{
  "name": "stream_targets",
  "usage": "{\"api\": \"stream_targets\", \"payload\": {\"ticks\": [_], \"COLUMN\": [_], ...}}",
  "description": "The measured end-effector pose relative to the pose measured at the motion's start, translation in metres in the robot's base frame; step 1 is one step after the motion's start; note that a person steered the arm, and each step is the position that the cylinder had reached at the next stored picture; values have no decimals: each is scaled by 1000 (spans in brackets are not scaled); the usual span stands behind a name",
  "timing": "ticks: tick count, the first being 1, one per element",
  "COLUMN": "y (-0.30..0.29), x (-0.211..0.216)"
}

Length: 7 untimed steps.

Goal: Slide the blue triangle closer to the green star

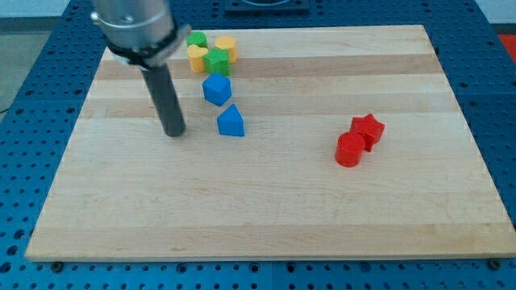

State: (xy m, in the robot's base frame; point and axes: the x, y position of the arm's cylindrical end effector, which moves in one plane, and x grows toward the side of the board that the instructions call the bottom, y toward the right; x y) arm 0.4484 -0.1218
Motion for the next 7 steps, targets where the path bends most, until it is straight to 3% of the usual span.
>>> {"api": "stream_targets", "payload": {"ticks": [1,2,5,6,7], "y": [53,74,57,89,83], "x": [10,-16,-106,-70,-51]}}
